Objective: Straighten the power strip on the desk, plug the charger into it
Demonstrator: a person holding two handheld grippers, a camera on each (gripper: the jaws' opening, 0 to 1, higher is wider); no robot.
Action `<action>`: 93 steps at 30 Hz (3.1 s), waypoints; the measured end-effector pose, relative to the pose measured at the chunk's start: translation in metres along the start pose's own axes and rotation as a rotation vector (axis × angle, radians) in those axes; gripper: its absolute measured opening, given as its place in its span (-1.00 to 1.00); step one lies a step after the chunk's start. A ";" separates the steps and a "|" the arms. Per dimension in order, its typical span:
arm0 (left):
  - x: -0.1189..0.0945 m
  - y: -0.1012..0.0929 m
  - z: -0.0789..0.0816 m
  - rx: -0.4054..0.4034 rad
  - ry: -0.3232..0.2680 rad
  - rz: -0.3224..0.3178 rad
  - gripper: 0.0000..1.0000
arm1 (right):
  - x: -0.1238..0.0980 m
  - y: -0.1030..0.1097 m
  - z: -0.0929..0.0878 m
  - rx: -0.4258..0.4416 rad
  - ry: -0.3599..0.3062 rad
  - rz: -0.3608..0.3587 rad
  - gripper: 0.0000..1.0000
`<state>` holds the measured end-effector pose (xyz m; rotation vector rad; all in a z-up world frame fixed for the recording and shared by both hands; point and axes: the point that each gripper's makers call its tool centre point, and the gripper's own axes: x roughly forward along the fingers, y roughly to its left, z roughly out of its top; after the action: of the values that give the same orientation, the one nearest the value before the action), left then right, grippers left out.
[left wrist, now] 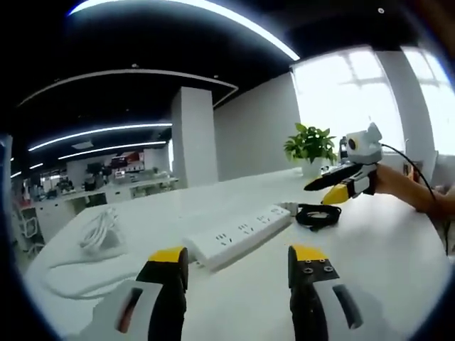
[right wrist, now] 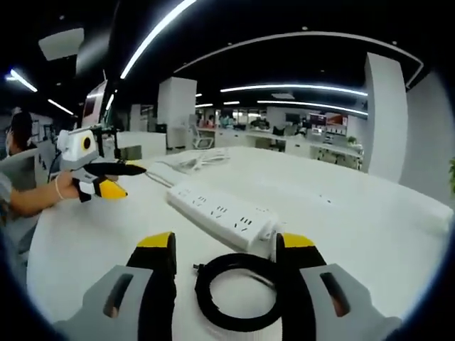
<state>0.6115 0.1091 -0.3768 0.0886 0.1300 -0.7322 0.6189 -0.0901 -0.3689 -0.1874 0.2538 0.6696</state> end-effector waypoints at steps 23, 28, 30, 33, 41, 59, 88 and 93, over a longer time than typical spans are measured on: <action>-0.001 -0.006 -0.002 0.011 0.004 -0.018 0.14 | 0.000 0.017 -0.032 -0.024 0.199 0.052 -0.02; -0.001 -0.007 -0.003 0.016 0.010 -0.017 0.14 | -0.002 0.018 -0.035 -0.039 0.227 0.055 -0.05; -0.001 -0.008 -0.004 0.015 0.012 -0.018 0.14 | -0.003 0.019 -0.036 -0.033 0.238 0.061 -0.07; 0.000 -0.008 -0.006 0.016 0.020 -0.019 0.14 | -0.004 0.022 -0.041 -0.036 0.263 0.078 -0.08; 0.002 -0.013 -0.007 0.012 0.027 -0.040 0.14 | -0.003 0.028 -0.041 -0.024 0.289 0.108 -0.10; 0.003 -0.012 -0.007 0.007 0.028 -0.041 0.13 | -0.010 0.030 -0.058 -0.055 0.421 0.120 -0.01; 0.001 -0.013 0.001 0.044 0.005 -0.028 0.15 | -0.010 0.031 -0.062 -0.069 0.503 0.155 -0.50; -0.001 -0.010 0.002 0.030 0.001 -0.024 0.15 | -0.009 0.033 -0.063 -0.070 0.518 0.160 -0.52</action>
<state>0.6041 0.1017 -0.3752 0.1163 0.1214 -0.7583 0.5800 -0.0861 -0.4295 -0.4114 0.7491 0.7820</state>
